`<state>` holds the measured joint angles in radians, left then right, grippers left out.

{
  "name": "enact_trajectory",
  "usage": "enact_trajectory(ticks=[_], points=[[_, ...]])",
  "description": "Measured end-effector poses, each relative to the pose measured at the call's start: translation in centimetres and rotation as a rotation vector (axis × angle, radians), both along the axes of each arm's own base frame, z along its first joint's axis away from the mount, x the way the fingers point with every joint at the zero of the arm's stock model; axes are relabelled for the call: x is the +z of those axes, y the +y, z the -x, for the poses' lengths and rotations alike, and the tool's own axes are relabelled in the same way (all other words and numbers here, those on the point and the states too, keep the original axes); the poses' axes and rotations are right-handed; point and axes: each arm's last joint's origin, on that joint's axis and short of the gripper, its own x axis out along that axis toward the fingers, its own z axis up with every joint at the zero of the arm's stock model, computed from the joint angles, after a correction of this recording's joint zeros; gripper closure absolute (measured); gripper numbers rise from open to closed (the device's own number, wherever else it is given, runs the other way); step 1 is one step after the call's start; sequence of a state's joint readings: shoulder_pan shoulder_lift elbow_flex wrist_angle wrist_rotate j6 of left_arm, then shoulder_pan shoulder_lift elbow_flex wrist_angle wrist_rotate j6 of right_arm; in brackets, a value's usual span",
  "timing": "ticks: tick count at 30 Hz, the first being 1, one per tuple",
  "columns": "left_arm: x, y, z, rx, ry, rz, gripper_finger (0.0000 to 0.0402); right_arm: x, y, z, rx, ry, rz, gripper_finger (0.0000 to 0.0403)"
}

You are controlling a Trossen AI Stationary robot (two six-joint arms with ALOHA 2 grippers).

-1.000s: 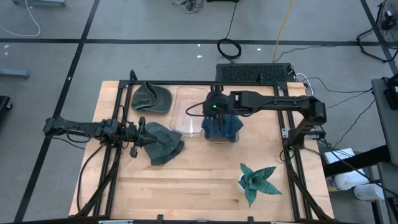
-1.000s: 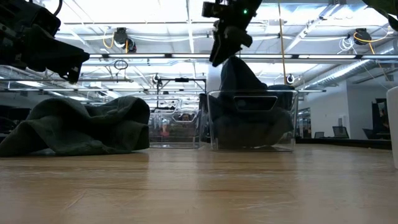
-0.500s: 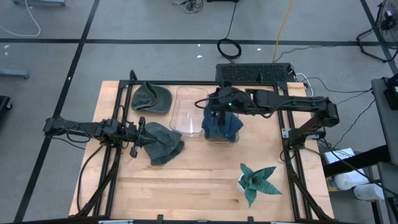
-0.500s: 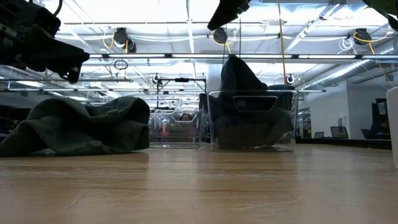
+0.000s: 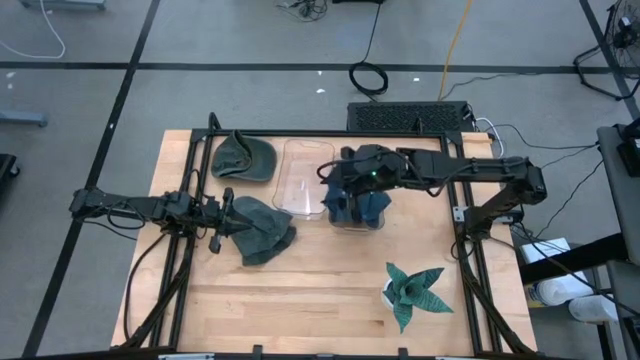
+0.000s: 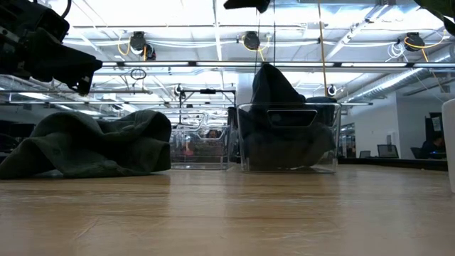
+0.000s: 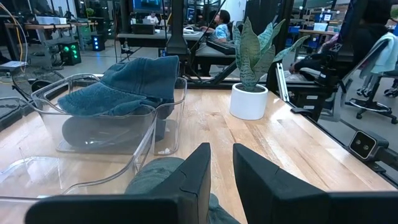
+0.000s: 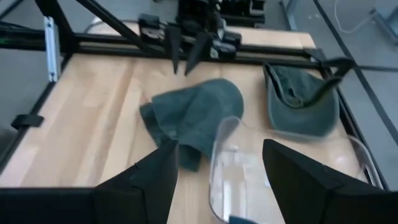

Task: Pick & Place hat
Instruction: Put the top black cap into the left transparent bin

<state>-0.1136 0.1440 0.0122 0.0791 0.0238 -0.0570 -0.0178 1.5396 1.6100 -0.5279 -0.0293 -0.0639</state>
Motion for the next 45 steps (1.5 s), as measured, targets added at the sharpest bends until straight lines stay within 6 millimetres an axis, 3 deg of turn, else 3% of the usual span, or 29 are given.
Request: enact_trajectory(ticks=[9, 14, 22, 30, 35, 45], points=[[0.0, 0.0, 0.0, 0.001, 0.002, 0.017, 0.0325, 0.3, 1.2, -0.1, 0.042, -0.037, -0.004, 0.0181], [0.0, 0.0, 0.0, 0.003, 0.006, 0.046, 0.0325, 0.7, 1.5, 1.0, 0.153, -0.085, -0.058, 0.0181], [0.0, 0.0, 0.0, 0.002, 0.006, 0.049, 0.0325, -1.8, 1.3, 6.1, 0.145, -0.203, 0.015, 0.0181], [0.0, 0.0, 0.0, 0.003, 0.008, 0.055, 0.0325, -6.3, 1.2, 12.9, 0.138, -0.428, 0.013, 0.0181], [0.0, 0.0, 0.0, 0.003, 0.007, 0.056, 0.0325, -9.1, 0.9, 16.5, 0.073, -0.484, 0.008, 0.0181], [0.0, 0.0, 0.0, 0.003, 0.008, 0.056, 0.0325, -11.6, 0.5, 19.9, -0.057, -0.54, 0.018, 0.0181]])
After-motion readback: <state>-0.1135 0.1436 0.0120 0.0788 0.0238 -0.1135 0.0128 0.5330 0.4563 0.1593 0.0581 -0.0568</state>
